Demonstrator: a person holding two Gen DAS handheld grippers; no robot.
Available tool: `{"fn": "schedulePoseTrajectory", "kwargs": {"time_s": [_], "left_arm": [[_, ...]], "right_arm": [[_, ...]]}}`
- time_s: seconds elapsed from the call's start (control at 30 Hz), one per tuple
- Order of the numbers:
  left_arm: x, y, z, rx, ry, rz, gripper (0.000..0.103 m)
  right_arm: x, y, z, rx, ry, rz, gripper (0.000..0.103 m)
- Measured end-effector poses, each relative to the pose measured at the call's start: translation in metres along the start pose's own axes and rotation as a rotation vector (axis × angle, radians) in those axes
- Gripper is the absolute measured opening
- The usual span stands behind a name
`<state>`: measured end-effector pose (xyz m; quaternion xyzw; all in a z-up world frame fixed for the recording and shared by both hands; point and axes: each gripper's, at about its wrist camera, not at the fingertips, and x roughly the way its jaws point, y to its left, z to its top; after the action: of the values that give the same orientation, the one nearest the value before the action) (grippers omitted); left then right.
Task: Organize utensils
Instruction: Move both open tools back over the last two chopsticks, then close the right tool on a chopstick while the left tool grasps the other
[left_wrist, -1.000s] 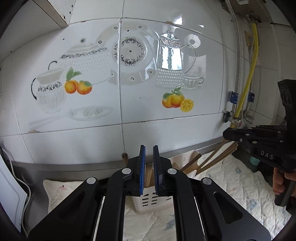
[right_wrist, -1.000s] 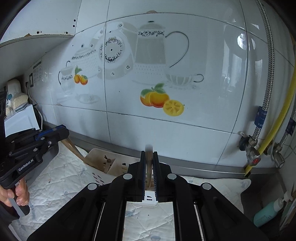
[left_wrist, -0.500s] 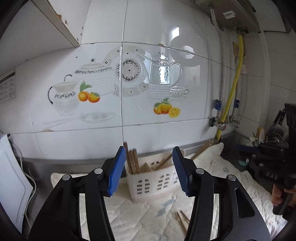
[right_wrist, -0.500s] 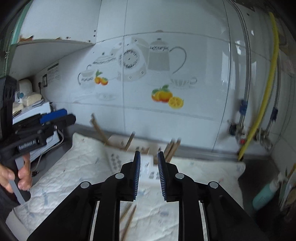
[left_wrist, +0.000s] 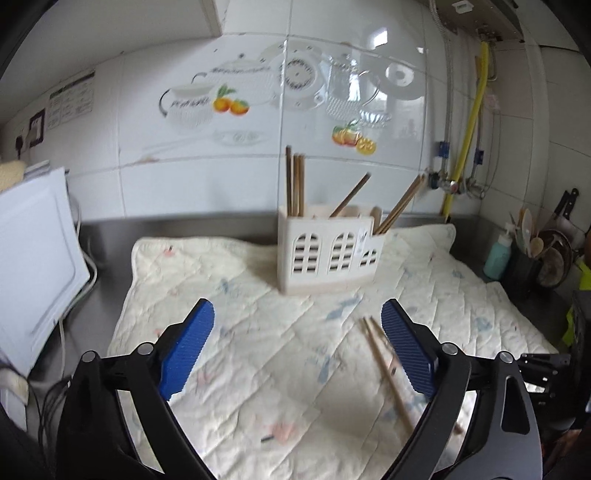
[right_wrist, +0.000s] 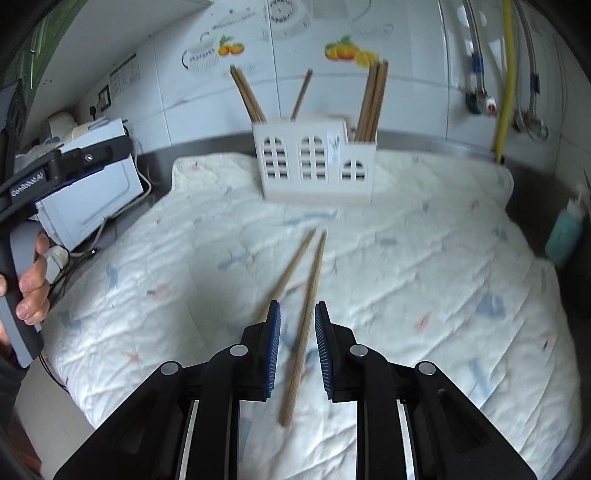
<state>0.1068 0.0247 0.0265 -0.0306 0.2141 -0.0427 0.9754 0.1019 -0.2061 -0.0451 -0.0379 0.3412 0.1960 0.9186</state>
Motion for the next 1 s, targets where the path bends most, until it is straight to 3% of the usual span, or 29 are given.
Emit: {"fn": "schedulePoseTrajectory", "kwargs": {"time_s": [0.23, 0.5, 0.8, 1.0], "left_arm": [[0.000, 0.010, -0.035, -0.054, 0.070, 0.028, 0.098], [0.003, 0.011, -0.058, -0.075, 0.114, 0.051, 0.098], [0.008, -0.010, -0.076, 0.009, 0.148, 0.082, 0.098], [0.009, -0.022, -0.082, 0.047, 0.158, 0.063, 0.098]], "right_arm": [[0.025, -0.002, -0.033, 0.081, 0.067, 0.002, 0.019], [0.042, -0.002, -0.032, 0.107, 0.097, -0.012, 0.019], [0.048, -0.003, -0.028, 0.118, 0.120, -0.035, 0.011], [0.049, 0.004, -0.027, 0.066, 0.127, -0.074, 0.007]]}}
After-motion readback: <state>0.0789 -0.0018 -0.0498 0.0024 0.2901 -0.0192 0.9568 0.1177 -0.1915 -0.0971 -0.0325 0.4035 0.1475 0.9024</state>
